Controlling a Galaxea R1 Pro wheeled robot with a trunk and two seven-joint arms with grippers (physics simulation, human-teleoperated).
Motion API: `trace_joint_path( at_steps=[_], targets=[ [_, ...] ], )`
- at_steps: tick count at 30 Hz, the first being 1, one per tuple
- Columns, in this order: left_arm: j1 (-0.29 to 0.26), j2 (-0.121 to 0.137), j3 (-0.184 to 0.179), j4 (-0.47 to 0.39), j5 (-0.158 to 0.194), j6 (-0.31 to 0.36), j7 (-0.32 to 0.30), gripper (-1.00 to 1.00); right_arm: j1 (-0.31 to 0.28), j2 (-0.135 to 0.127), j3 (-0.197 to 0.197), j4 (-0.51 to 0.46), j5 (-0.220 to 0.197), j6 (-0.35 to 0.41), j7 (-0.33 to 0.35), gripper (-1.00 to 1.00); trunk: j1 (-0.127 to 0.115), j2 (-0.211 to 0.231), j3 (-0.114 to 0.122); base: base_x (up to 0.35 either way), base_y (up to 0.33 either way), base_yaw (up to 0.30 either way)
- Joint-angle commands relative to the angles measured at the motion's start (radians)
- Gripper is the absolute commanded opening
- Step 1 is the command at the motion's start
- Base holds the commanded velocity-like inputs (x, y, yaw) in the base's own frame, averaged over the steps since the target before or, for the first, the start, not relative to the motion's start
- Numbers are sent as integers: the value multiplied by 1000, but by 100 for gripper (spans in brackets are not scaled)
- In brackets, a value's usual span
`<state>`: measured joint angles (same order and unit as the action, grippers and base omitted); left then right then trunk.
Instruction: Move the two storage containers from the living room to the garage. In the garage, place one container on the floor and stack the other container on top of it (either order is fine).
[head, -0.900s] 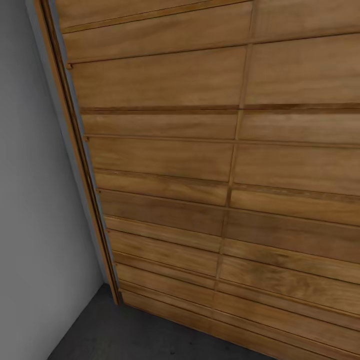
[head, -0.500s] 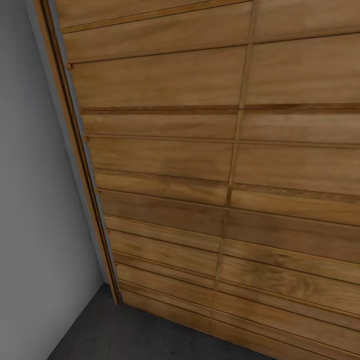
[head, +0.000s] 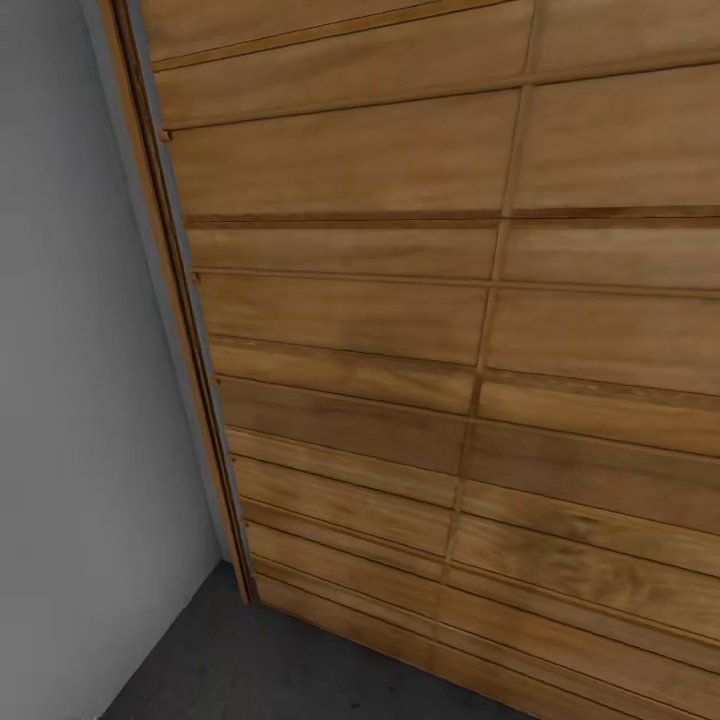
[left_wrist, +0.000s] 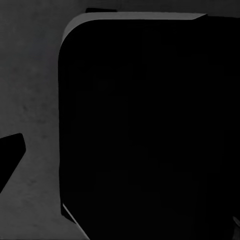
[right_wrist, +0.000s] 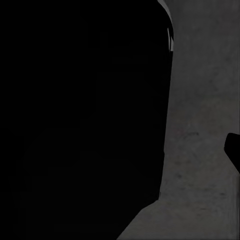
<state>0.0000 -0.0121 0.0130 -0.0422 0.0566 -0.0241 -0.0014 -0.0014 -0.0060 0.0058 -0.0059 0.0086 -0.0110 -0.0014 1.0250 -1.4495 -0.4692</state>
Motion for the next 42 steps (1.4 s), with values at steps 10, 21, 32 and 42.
trace_joint_path(
  at_steps=[10, 21, 32, 42],
  targets=[
    [0, -1, 0, -2, 5, -2, 0, 100, 0, 0, 2, 0, 1, -1, 0, 100, 0, 0, -1, 0, 0, 280],
    [0, -2, 1, -1, 4, -2, 0, 100, 0, 0, 2, 0, -1, -2, 0, 100, 0, 0, -1, 0, 0, 287],
    [0, -1, 2, -1, 5, -2, 0, 100, 0, 1, 1, 0, -1, -3, 0, 100, 0, 0, -1, 0, 0, 288],
    [0, -1, 2, -1, 6, -2, 0, 100, 0, 0, 0, 0, -2, -3, 0, 100, 0, 0, -1, 0, 0, 288]
  ],
)
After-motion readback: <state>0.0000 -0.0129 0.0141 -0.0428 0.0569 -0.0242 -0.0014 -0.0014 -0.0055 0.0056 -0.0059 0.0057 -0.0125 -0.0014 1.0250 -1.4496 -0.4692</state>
